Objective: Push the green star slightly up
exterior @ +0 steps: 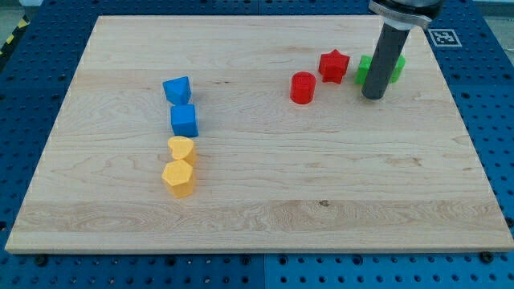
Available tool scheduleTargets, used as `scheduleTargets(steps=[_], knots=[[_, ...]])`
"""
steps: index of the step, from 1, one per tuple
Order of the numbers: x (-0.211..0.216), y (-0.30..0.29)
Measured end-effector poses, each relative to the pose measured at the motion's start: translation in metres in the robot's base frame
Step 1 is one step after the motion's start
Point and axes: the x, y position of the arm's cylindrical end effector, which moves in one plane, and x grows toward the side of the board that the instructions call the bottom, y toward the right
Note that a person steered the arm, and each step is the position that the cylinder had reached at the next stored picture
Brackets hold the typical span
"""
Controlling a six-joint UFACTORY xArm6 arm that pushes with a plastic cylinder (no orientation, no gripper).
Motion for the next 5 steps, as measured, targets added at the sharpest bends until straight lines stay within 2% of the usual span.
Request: scheduleTargets(steps=[1,5], knots=[[0.000,0.020],[-0.020,0.004]])
